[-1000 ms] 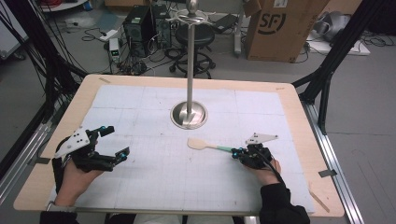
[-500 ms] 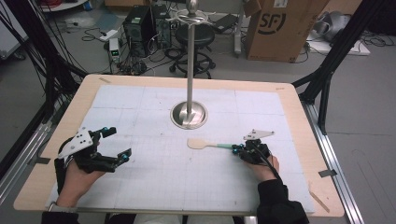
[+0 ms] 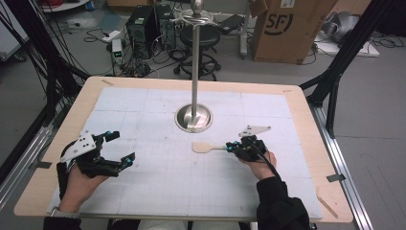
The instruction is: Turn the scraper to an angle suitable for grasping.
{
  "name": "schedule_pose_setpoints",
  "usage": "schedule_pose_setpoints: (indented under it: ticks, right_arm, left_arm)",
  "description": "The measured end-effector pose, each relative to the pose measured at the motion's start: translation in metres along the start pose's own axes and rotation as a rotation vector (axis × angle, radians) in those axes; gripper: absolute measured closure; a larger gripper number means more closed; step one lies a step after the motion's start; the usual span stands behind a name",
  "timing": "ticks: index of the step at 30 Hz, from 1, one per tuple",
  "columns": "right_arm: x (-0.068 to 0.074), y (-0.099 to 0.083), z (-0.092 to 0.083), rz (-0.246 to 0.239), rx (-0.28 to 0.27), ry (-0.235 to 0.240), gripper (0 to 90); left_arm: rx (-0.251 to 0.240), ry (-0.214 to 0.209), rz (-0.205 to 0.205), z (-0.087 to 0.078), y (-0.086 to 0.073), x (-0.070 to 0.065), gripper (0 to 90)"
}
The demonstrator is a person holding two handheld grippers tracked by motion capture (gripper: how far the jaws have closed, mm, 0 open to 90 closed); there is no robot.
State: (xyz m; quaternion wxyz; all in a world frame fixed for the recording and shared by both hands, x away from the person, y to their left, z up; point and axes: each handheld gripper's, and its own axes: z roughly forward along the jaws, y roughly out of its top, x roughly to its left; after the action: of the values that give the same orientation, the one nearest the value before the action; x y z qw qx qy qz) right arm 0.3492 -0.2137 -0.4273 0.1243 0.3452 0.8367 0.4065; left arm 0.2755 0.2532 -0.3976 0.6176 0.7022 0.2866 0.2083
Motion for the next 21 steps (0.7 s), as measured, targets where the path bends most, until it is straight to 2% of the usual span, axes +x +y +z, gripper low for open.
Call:
schedule_pose_setpoints:
  ticks: [2, 5, 7, 11, 17, 21]
  right_arm:
    - [0.003, 0.007, 0.011, 0.001, 0.017, 0.009, 90.0]
    - [0.006, 0.016, 0.024, -0.018, 0.021, -0.004, 90.0]
    - [0.007, 0.021, 0.033, -0.034, 0.043, -0.012, 90.0]
    - [0.004, 0.025, 0.046, -0.007, 0.071, -0.009, 90.0]
    - [0.003, 0.024, 0.053, 0.012, 0.085, 0.0, 90.0]
    - [0.009, 0.022, 0.05, -0.02, 0.095, 0.007, 90.0]
  left_arm:
    - [-0.001, -0.003, -0.002, 0.0, 0.0, 0.0, 1.7]
    - [0.0, -0.008, -0.001, 0.001, 0.0, 0.0, 1.7]
    - [0.001, -0.009, -0.002, 0.002, -0.001, 0.0, 1.6]
    - [0.004, -0.005, -0.007, 0.005, -0.001, 0.001, 1.6]
    - [-0.003, -0.007, -0.011, 0.008, -0.001, 0.001, 1.7]
    - [-0.005, -0.018, 0.002, 0.01, 0.001, -0.002, 1.7]
